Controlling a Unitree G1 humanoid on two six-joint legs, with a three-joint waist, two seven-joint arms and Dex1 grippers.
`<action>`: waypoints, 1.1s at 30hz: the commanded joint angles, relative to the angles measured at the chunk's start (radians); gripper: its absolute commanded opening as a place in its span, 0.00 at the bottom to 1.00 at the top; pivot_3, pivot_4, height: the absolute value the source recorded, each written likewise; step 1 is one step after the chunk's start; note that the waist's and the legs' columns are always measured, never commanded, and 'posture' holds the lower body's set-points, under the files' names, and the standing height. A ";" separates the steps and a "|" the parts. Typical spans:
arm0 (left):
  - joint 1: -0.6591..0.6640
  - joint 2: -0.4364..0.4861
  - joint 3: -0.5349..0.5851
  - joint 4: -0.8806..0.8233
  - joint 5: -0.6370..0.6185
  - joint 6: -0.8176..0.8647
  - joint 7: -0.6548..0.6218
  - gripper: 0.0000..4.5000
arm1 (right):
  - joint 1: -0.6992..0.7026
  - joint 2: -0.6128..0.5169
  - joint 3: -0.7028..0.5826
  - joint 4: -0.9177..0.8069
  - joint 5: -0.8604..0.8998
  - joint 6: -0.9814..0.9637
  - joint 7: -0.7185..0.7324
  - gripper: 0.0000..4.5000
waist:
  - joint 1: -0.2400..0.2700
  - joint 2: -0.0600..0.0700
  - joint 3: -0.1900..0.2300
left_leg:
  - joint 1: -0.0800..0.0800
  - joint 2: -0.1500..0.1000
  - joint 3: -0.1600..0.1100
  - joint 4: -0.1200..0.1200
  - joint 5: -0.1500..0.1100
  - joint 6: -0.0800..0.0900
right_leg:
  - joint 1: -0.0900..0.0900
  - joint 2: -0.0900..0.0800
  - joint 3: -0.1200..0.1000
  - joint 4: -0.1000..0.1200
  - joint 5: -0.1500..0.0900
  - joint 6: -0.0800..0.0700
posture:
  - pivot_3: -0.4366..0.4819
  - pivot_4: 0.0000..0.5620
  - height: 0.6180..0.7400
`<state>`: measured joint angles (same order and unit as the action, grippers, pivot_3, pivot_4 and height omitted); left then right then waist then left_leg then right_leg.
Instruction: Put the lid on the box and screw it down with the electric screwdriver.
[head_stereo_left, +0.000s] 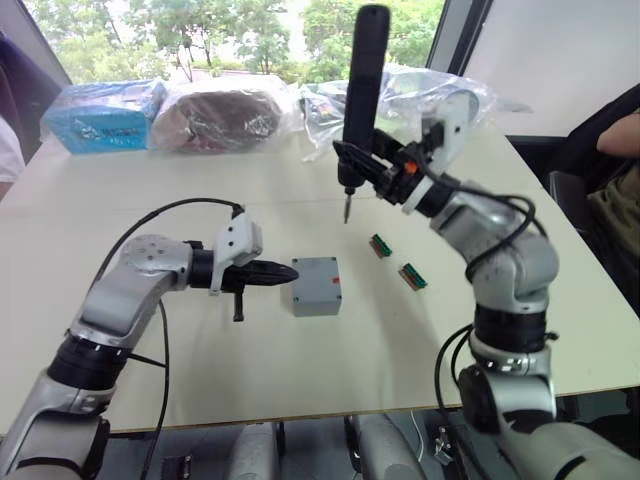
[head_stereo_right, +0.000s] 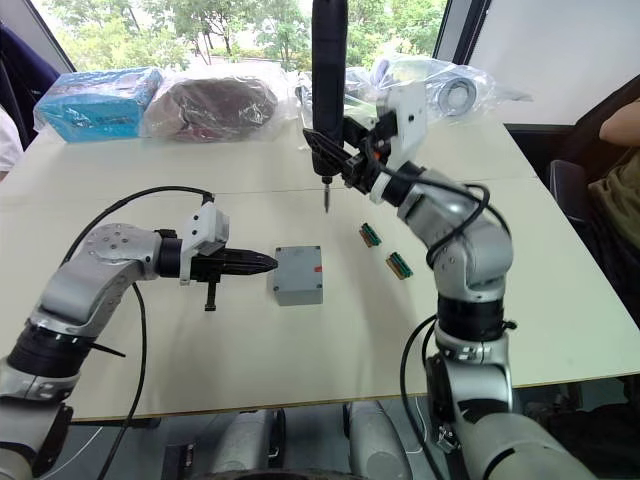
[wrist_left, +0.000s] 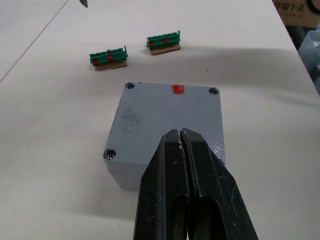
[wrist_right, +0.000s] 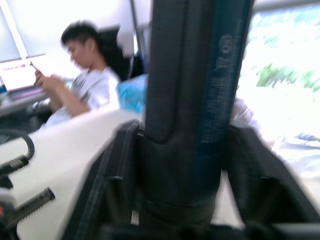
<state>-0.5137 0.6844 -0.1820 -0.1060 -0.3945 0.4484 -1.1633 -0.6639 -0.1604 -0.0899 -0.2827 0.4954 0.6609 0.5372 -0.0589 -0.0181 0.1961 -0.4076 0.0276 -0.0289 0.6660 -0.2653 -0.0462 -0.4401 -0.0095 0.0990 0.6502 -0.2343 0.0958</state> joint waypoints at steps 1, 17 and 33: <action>-0.017 -0.013 -0.014 0.028 0.022 -0.015 -0.011 0.00 | 0.027 0.003 0.044 -0.068 -0.011 -0.106 0.014 0.41 | -0.009 0.000 0.000 | 0.000 0.000 0.000 0.000 0.000 0.000 | 0.000 0.000 0.000 0.000 0.000 0.000 | 0.48 0.27 1.00; -0.011 -0.053 -0.050 0.116 0.100 -0.074 -0.003 0.00 | 0.189 0.001 0.190 -0.005 -0.179 -0.373 0.004 0.41 | -0.010 0.000 0.000 | 0.001 0.000 0.000 0.000 0.000 0.000 | 0.002 0.000 0.000 0.000 0.000 0.000 | 0.48 0.27 1.00; -0.002 -0.060 -0.047 0.116 0.107 -0.073 0.005 0.00 | 0.226 -0.033 0.216 0.021 -0.181 -0.377 0.046 0.41 | -0.010 0.000 0.000 | 0.008 0.000 0.000 0.000 0.000 0.000 | 0.009 0.000 0.000 -0.001 0.000 0.000 | 0.48 0.27 1.00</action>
<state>-0.5245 0.6222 -0.2184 -0.0030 -0.3099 0.3645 -1.1647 -0.4458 -0.1836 0.1155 -0.2166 0.2917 0.2643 0.5673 -0.0686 -0.0185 0.1956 -0.3974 0.0274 -0.0288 0.6659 -0.2652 -0.0464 -0.4296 -0.0098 0.0991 0.6491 -0.2348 0.0957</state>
